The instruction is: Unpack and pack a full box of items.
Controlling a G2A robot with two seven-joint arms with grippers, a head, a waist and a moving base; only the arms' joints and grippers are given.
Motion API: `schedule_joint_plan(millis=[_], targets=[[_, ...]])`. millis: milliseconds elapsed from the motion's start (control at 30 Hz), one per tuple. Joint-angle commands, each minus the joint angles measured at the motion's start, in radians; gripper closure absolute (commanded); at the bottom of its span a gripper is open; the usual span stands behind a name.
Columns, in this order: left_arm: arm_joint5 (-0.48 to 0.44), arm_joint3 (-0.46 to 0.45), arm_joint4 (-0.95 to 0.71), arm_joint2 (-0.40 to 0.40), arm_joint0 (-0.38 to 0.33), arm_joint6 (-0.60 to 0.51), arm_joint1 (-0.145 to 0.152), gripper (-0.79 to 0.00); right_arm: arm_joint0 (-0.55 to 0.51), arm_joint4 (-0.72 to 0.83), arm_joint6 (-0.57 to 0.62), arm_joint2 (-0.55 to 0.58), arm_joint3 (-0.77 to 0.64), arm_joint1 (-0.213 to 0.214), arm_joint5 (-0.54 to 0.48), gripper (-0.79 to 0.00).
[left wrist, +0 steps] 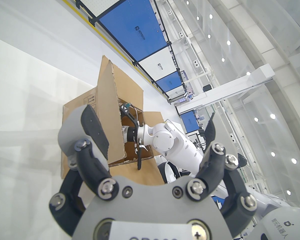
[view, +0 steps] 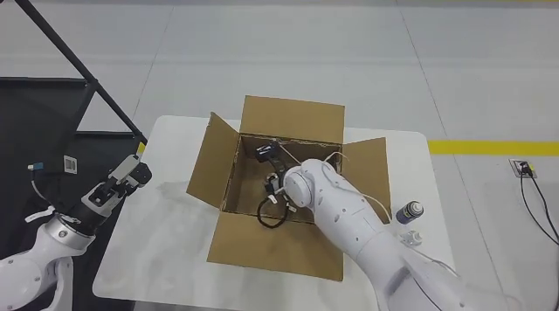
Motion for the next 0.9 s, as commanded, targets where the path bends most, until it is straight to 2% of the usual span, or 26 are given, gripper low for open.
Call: schedule_joint_plan(millis=[0, 200, 367, 533, 633, 867], targets=[[0.0, 0.0, 0.0, 0.0, 0.0, 0.0, 0.0, -0.785, 0.007, 0.004, -0.005, 0.01, -0.011, 0.002, -0.015, 0.0], [0.0, 0.0, 0.0, 0.0, 0.0, 0.0, 0.0, -0.785, -0.009, -0.003, 0.023, 0.058, -0.136, 0.037, -0.028, 0.0], [0.0, 0.0, 0.0, 0.0, 0.0, 0.0, 0.0, -0.785, -0.098, -0.078, 0.079, 0.133, -0.38, 0.108, 0.032, 0.0], [0.0, 0.0, 0.0, 0.0, 0.0, 0.0, 0.0, -0.785, -0.3, -0.25, 0.203, 0.26, -0.802, 0.201, 0.148, 0.0], [0.0, 0.0, 0.0, 0.0, 0.0, 0.0, 0.0, -0.785, -0.458, -0.364, 0.292, 0.362, -1.097, 0.252, 0.17, 0.0], [0.0, 0.0, 0.0, 0.0, 0.0, 0.0, 0.0, -0.785, -0.748, -0.562, 0.362, 0.552, -1.571, 0.312, 0.202, 0.0]])
